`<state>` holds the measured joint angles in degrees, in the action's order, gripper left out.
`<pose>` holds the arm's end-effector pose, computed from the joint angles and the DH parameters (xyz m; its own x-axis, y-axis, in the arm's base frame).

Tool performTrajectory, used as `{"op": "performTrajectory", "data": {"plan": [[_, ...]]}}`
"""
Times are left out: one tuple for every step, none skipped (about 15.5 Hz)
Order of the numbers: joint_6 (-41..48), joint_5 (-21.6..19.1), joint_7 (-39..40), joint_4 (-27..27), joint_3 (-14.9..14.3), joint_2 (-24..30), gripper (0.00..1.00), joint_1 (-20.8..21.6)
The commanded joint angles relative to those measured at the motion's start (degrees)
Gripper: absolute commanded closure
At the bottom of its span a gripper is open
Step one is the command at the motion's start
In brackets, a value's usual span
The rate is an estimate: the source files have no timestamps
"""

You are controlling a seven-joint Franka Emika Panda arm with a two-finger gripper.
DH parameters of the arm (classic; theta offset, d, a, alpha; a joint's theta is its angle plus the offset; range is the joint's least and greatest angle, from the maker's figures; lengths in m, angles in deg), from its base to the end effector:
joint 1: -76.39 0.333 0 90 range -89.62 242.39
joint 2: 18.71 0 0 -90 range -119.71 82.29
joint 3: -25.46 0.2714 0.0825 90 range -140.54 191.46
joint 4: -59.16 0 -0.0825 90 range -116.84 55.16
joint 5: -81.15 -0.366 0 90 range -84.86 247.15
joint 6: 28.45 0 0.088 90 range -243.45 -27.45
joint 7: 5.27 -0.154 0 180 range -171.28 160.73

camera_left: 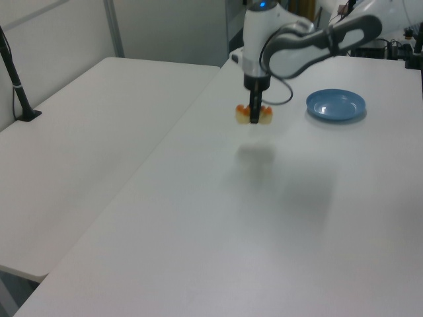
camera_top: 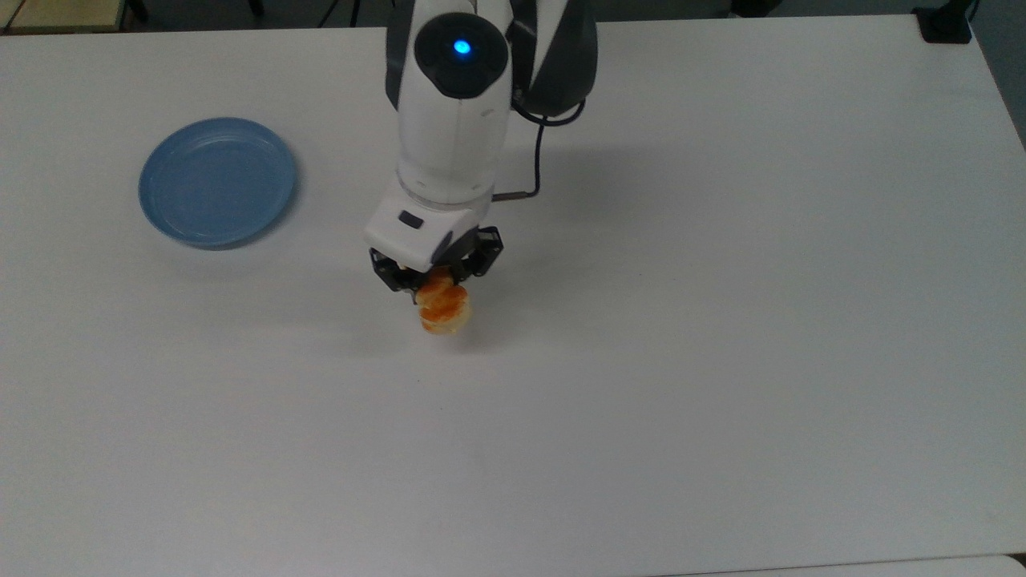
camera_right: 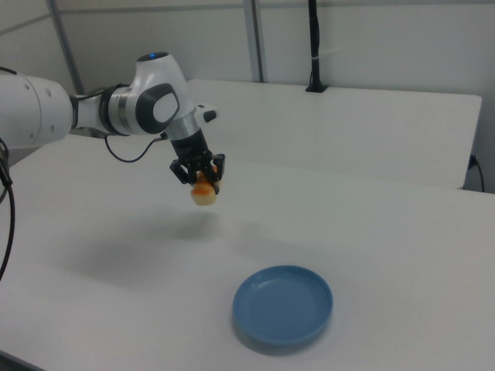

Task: Put the bread on a plate
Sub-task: 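Lift the bread roll and carry it over the blue plate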

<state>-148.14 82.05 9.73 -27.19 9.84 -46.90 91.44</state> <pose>0.6698 0.0112 0.3215 0.9529 0.2967 0.0632 0.2834 -0.9450 0.1634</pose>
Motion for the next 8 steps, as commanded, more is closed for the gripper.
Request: {"op": "performTrajectory", "data": {"plan": [[4.2, 0.1, 6.5, -6.1, 0.0, 8.1, 0.59, -3.7], [4.2, 0.1, 7.8, -7.6, -0.2, 9.4, 0.59, -4.6], [4.2, 0.1, 9.1, -8.6, -0.7, 10.1, 0.58, -5.6], [4.2, 0.1, 10.2, -9.5, -1.3, 10.8, 0.58, -6.4], [4.1, 0.1, 11.8, -10.8, -2.4, 11.4, 0.58, -7.0], [3.9, 0.0, 14.3, -12.2, -4.4, 12.1, 0.57, -7.4], [3.8, 0.0, 15.7, -12.9, -6.0, 12.4, 0.57, -7.4], [3.8, -0.1, 17.2, -13.3, -7.6, 12.4, 0.57, -7.5]]}}
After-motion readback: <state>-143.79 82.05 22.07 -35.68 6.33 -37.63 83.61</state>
